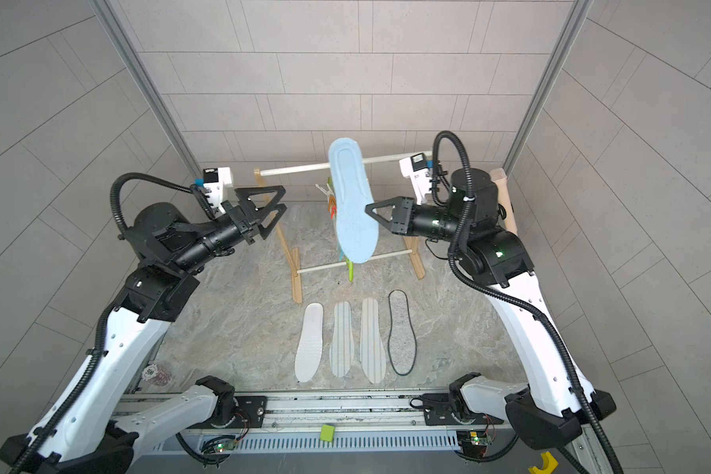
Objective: Take the shoe insoles off the hanger
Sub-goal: Adjust the insole, then place the insole at the center of the board.
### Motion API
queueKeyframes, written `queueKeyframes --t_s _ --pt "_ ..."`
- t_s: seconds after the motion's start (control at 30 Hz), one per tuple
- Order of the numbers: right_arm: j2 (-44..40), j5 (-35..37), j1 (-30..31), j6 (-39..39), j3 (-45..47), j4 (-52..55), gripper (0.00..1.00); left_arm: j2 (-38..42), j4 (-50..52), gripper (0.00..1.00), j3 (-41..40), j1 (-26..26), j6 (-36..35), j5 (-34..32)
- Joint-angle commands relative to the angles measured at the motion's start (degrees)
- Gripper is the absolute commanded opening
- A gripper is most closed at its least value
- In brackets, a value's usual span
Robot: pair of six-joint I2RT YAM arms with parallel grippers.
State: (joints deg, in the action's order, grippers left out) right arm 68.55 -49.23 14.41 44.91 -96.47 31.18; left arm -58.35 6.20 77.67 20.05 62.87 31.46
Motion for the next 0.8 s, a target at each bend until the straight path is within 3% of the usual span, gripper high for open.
queueKeyframes --t_s 0.0,0.07,0.17,0.27,0.5,0.67,0.77 --pt "-4.58 -4.62 -10.37 0.97 2.53 -1.20 0.00 1.80 3.28 1.00 2.56 -2.04 -5.68 -5.89" --pt "-6.95 -6.04 -15.46 0.18 5.68 -0.49 0.00 3.27 5.44 1.00 2.47 -2.81 -9.71 -10.40" --pt "-9.57 -3.07 -16.45 -6.64 9.62 6.81 0.00 6.44 9.45 1.00 0.59 -3.18 -15.11 -20.18" --pt "-14.60 0.36 -19.96 -7.91 19.52 7.43 0.00 9.22 14.07 1.00 -2.04 -3.51 -18.94 -28.62" --pt "-22.11 10.57 -23.12 -17.19 36.81 18.03 0.00 17.46 20.20 1.00 -13.80 -3.62 -22.92 -45.10" --pt "-16.09 19.36 -23.03 -27.07 40.80 28.72 0.00 22.46 18.25 1.00 -23.48 -3.62 -21.59 -48.67" --pt "-12.60 21.88 -22.35 -27.30 40.99 29.07 0.00 23.19 16.13 1.00 -26.64 -3.62 -20.42 -48.86"
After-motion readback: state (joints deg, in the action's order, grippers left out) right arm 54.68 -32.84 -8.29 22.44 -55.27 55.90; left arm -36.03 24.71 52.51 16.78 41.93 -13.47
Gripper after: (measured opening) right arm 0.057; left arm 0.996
